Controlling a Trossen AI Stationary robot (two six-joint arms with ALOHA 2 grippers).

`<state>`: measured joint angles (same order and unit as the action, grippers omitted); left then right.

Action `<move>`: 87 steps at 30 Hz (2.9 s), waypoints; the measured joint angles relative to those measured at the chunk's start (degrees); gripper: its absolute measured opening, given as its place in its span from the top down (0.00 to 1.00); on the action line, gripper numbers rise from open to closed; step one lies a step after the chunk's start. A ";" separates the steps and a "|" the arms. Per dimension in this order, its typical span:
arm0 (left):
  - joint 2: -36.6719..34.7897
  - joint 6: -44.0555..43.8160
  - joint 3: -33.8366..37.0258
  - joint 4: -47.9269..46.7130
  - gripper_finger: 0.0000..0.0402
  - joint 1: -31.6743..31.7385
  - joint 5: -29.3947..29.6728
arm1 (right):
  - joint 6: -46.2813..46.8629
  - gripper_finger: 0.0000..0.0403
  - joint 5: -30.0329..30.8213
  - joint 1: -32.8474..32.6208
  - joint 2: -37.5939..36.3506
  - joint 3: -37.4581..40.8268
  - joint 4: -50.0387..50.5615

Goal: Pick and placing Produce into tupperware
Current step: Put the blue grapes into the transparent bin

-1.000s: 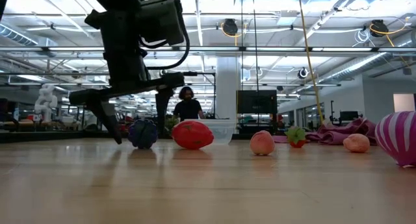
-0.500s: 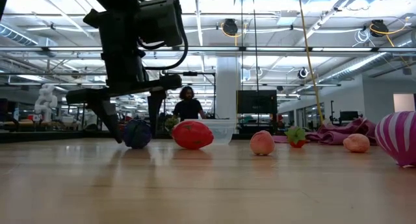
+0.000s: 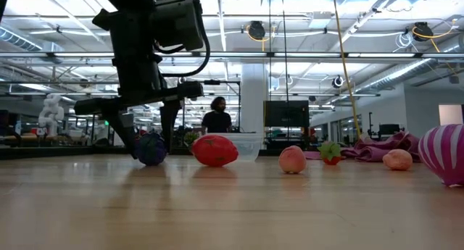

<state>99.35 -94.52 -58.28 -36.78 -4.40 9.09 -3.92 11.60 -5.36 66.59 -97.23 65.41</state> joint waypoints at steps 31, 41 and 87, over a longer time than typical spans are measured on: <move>-5.29 42.74 -16.67 14.75 0.40 19.05 7.68 | -5.06 0.86 0.40 0.19 -0.02 0.00 -10.78; -0.78 51.98 -16.72 21.94 0.40 24.81 -1.69 | -9.20 0.86 0.55 3.31 -0.04 0.00 -17.59; 10.34 52.19 -16.72 18.40 0.40 21.32 -3.81 | -9.21 0.86 0.55 7.69 -0.04 0.00 -16.97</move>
<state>109.69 -42.33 -75.00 -18.38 16.92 5.28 -13.13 12.14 2.33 66.54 -97.23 48.43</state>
